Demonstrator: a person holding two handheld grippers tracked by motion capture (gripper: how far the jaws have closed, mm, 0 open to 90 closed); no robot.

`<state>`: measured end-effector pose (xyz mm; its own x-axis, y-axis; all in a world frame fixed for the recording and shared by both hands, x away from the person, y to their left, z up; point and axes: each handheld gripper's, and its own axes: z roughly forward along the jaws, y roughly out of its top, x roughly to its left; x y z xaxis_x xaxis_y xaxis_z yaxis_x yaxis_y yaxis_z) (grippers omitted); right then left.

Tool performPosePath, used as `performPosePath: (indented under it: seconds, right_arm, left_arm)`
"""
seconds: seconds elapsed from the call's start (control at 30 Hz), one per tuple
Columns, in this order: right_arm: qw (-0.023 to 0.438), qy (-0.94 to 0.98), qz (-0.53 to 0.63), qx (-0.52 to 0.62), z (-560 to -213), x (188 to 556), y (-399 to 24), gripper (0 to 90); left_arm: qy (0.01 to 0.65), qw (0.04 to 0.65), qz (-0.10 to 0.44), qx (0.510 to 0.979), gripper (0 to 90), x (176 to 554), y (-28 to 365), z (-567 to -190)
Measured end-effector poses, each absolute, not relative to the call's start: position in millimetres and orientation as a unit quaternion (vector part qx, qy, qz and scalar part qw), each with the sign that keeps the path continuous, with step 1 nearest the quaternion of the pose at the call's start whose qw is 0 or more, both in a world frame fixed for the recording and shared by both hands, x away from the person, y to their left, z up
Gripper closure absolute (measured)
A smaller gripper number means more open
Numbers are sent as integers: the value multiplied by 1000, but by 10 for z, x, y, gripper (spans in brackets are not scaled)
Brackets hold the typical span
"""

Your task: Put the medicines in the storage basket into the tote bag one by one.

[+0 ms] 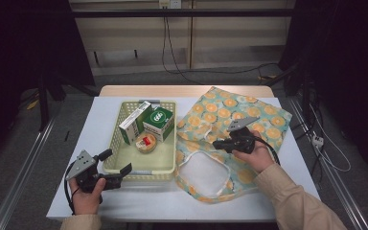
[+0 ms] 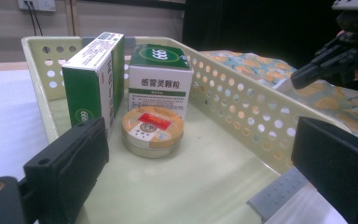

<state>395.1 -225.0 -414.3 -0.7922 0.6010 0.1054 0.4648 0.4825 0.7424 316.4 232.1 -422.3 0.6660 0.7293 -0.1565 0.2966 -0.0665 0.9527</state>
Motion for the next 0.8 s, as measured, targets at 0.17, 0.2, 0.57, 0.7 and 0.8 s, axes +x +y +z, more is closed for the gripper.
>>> performPosePath:
  seconds: [0.17, 0.2, 0.57, 0.7, 0.8]
  right_arm:
    - [70, 856, 400, 320, -4289, 4079, -2142, 873]
    - [67, 857, 398, 320, -4312, 4114, -2108, 866]
    - [111, 839, 374, 379, -4434, 4615, -2131, 798]
    - [101, 843, 359, 389, -4537, 4661, -2175, 677]
    - [79, 833, 374, 401, -4554, 4662, -2212, 623]
  left_arm:
    - [363, 579, 187, 706, 38, 3170, 2305, -4219]
    - [361, 580, 186, 706, 38, 3171, 2300, -4218]
    - [365, 582, 183, 703, 38, 3189, 2333, -4238]
    - [366, 583, 181, 703, 38, 3188, 2330, -4242]
    - [364, 586, 179, 702, 37, 3180, 2320, -4239]
